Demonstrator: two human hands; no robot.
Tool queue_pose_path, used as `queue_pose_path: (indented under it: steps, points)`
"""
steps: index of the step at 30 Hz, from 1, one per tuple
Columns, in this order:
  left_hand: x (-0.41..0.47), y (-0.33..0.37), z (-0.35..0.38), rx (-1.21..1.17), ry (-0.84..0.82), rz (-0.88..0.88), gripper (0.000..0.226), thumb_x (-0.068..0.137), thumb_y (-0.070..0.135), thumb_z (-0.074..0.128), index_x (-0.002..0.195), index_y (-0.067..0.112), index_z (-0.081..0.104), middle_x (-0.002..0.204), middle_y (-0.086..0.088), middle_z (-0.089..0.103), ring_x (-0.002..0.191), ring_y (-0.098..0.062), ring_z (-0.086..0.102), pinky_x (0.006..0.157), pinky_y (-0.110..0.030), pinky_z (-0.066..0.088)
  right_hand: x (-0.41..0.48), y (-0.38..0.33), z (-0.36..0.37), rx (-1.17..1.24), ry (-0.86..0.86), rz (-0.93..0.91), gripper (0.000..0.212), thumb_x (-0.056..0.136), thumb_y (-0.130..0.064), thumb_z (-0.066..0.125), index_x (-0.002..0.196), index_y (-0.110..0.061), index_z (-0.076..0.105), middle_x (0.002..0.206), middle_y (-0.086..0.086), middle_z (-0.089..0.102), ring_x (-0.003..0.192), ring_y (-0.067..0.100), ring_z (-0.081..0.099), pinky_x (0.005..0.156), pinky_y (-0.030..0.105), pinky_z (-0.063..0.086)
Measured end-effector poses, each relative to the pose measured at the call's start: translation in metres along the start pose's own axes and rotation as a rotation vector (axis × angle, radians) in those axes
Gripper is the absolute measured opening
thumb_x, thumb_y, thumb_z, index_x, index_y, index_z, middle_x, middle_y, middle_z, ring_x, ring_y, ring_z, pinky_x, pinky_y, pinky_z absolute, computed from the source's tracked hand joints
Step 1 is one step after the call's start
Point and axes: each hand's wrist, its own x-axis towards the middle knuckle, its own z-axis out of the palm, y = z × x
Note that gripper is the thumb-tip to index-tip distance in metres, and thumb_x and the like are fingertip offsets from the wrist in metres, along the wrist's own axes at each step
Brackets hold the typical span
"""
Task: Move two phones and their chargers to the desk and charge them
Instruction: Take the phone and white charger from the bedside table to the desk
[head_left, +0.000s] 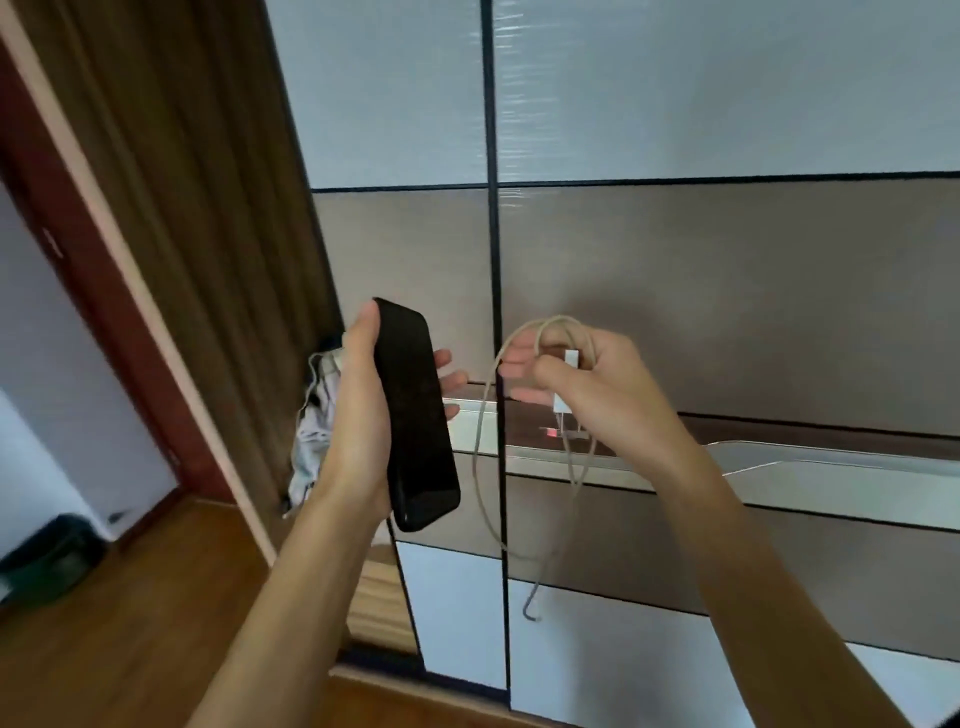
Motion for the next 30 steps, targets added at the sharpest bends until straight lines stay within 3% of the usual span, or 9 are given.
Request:
queue_pose_path:
  steps: [4, 7, 11, 14, 17, 21, 24, 26, 30]
  points:
    - [-0.008, 0.023, -0.076, -0.041, 0.158, -0.005, 0.079, 0.081, 0.078, 0.050, 0.117, 0.011, 0.074, 0.101, -0.009, 0.078, 0.091, -0.023, 0.075, 0.082, -0.039, 0.057, 0.023, 0.006, 0.082, 0.016, -0.148, -0.014, 0.027, 0.080, -0.016, 0.063, 0.054, -0.022, 0.058, 0.100, 0.011, 0.069, 0.105, 0.026, 0.070, 0.084, 0.032, 0.060]
    - [-0.015, 0.036, -0.126, -0.071, 0.259, 0.013, 0.075, 0.082, 0.077, 0.052, 0.116, 0.013, 0.074, 0.102, -0.009, 0.079, 0.092, -0.023, 0.075, 0.090, -0.043, 0.056, 0.040, 0.011, 0.137, -0.021, -0.247, -0.019, 0.024, 0.079, -0.026, 0.066, 0.056, -0.023, 0.063, 0.097, 0.005, 0.073, 0.099, 0.018, 0.072, 0.085, 0.038, 0.060]
    - [-0.028, 0.052, -0.188, -0.119, 0.380, 0.036, 0.071, 0.080, 0.077, 0.056, 0.095, 0.012, 0.082, 0.094, -0.010, 0.078, 0.075, -0.022, 0.073, 0.067, -0.035, 0.060, 0.063, 0.021, 0.208, 0.021, -0.383, 0.052, 0.004, 0.074, -0.026, 0.071, 0.072, -0.023, 0.069, 0.097, 0.007, 0.074, 0.088, 0.016, 0.075, 0.081, 0.039, 0.062]
    - [-0.031, 0.063, -0.227, -0.109, 0.513, 0.093, 0.067, 0.085, 0.074, 0.051, 0.095, 0.015, 0.081, 0.102, -0.012, 0.078, 0.086, -0.027, 0.076, 0.068, -0.035, 0.061, 0.075, 0.029, 0.258, 0.073, -0.451, 0.082, 0.017, 0.077, -0.019, 0.074, 0.092, -0.019, 0.067, 0.103, 0.007, 0.072, 0.085, 0.014, 0.076, 0.074, 0.031, 0.062]
    - [-0.030, 0.070, -0.264, -0.074, 0.614, 0.132, 0.066, 0.086, 0.074, 0.048, 0.093, 0.017, 0.080, 0.103, -0.013, 0.078, 0.091, -0.029, 0.076, 0.067, -0.034, 0.062, 0.085, 0.038, 0.305, 0.113, -0.523, 0.072, 0.018, 0.076, -0.026, 0.072, 0.092, -0.026, 0.065, 0.103, 0.005, 0.072, 0.094, 0.018, 0.074, 0.086, 0.042, 0.059]
    - [-0.018, 0.082, -0.309, -0.004, 0.698, 0.170, 0.069, 0.088, 0.074, 0.042, 0.120, 0.019, 0.068, 0.104, -0.006, 0.079, 0.090, -0.025, 0.077, 0.069, -0.036, 0.057, 0.110, 0.048, 0.364, -0.134, -0.585, -0.016, 0.023, 0.075, -0.041, 0.066, 0.093, -0.033, 0.055, 0.098, -0.003, 0.070, 0.087, 0.014, 0.072, 0.082, 0.045, 0.059]
    - [-0.001, 0.094, -0.341, 0.022, 0.758, 0.210, 0.068, 0.090, 0.072, 0.042, 0.125, 0.018, 0.065, 0.106, -0.008, 0.078, 0.094, -0.025, 0.077, 0.076, -0.040, 0.056, 0.132, 0.050, 0.404, -0.217, -0.649, -0.103, 0.016, 0.080, -0.039, 0.064, 0.091, -0.034, 0.054, 0.090, -0.009, 0.066, 0.070, 0.002, 0.065, 0.056, 0.023, 0.051]
    - [0.015, 0.105, -0.361, 0.020, 0.796, 0.216, 0.070, 0.088, 0.073, 0.043, 0.124, 0.017, 0.066, 0.107, -0.008, 0.078, 0.095, -0.025, 0.076, 0.072, -0.037, 0.060, 0.151, 0.053, 0.432, -0.160, -0.710, -0.125, 0.008, 0.082, -0.032, 0.063, 0.088, -0.028, 0.059, 0.084, -0.007, 0.066, 0.068, -0.002, 0.063, 0.048, 0.016, 0.049]
    - [0.050, 0.128, -0.399, 0.023, 0.854, 0.240, 0.069, 0.087, 0.073, 0.044, 0.116, 0.017, 0.071, 0.103, -0.009, 0.079, 0.090, -0.024, 0.077, 0.062, -0.033, 0.062, 0.187, 0.056, 0.487, -0.058, -0.785, -0.119, 0.005, 0.082, -0.028, 0.063, 0.084, -0.025, 0.067, 0.083, -0.003, 0.071, 0.074, 0.006, 0.066, 0.063, 0.025, 0.053]
